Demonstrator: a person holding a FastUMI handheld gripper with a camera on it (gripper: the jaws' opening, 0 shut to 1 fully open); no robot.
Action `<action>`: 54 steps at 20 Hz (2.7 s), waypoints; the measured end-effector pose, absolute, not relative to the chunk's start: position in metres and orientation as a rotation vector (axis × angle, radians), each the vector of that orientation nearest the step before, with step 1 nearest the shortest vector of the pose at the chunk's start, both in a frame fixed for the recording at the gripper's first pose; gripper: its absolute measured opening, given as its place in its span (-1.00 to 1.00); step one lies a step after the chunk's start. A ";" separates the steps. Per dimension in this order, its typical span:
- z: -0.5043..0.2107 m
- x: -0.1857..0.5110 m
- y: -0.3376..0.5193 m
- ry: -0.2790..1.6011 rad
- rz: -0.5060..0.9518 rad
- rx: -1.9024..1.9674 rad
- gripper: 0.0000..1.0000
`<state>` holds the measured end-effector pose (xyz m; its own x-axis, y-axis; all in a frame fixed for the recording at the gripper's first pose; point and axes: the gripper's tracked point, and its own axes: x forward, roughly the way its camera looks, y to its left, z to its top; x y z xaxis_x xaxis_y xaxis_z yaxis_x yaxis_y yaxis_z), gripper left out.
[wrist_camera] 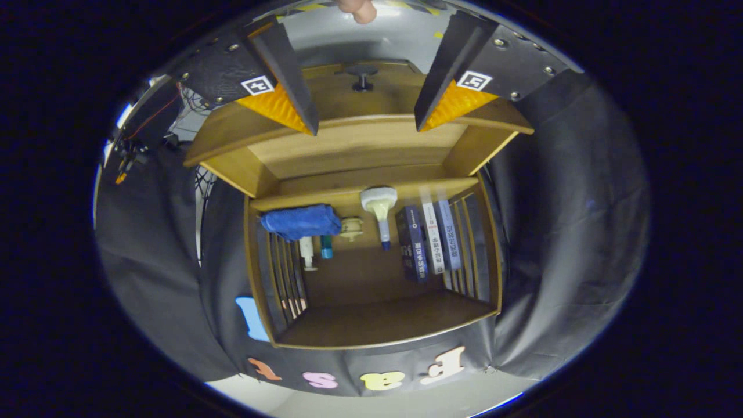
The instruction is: Pull open the drawer, take out the items inside it, and place them on the countertop above the cabinet.
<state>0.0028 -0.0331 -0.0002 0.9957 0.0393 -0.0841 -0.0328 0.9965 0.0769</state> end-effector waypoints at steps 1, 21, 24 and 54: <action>-0.007 0.001 -0.036 0.080 0.034 0.078 0.97; -0.070 0.050 -0.019 0.038 -0.005 -0.012 0.97; -0.068 0.051 -0.018 0.010 -0.010 -0.026 0.97; -0.046 0.185 -0.009 -0.039 -0.032 -0.098 0.98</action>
<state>0.1854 -0.0094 -0.0460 0.9987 -0.0297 0.0402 0.0335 0.9947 -0.0969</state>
